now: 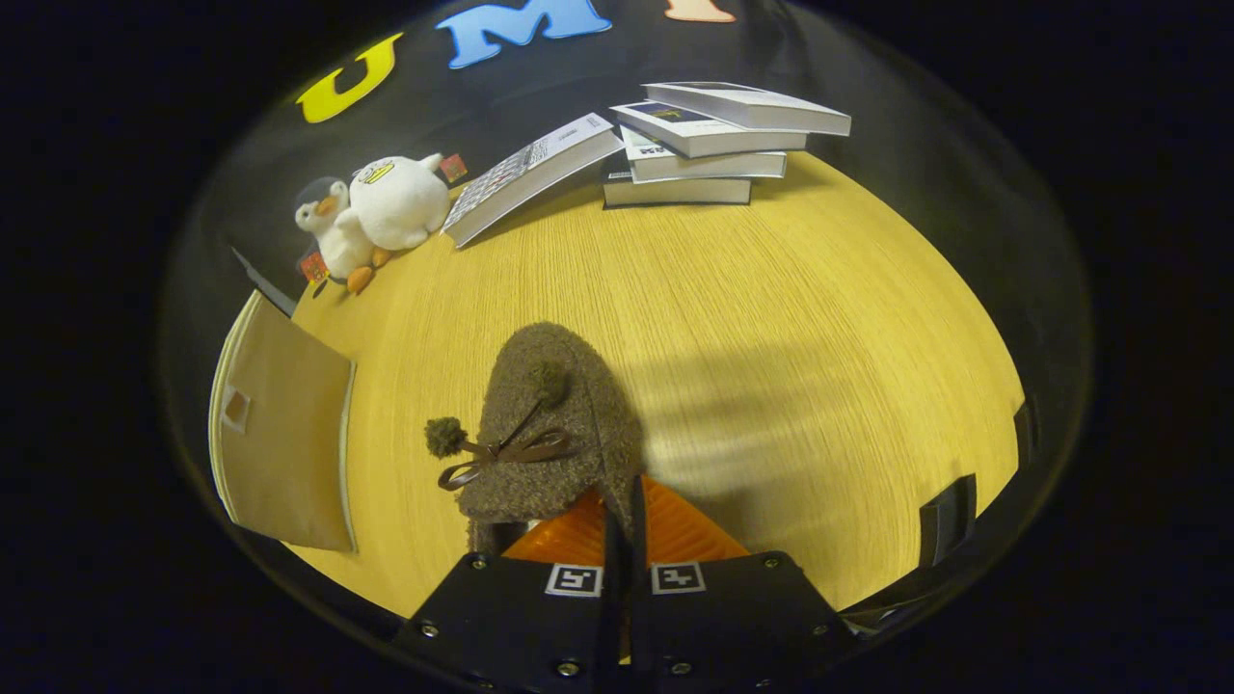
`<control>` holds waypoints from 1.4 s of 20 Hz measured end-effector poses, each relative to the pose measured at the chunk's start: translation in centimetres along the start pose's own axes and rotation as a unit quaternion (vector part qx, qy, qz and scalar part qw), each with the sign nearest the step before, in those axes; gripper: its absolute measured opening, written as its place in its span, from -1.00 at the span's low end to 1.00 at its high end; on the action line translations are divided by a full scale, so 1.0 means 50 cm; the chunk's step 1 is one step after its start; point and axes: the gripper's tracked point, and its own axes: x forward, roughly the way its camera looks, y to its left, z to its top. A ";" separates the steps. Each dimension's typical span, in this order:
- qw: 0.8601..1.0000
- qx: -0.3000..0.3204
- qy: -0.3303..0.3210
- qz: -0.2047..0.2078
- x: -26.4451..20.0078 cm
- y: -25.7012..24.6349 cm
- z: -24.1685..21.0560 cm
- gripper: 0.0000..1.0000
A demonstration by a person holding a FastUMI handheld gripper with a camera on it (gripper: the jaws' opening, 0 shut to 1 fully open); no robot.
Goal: Open the storage box then place both shoes into the box .Put the left shoe in first, then the right shoe, with the right side of both shoes facing outward in a uniform manner.
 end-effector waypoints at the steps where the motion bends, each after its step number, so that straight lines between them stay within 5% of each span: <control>1: 1.000 0.013 0.000 0.012 -0.009 0.016 0.008 -0.92; 16: 0.993 0.015 -0.068 0.091 -0.176 0.298 0.130 -0.91; 28: 0.984 0.012 -0.058 0.168 -0.199 0.555 0.114 -0.91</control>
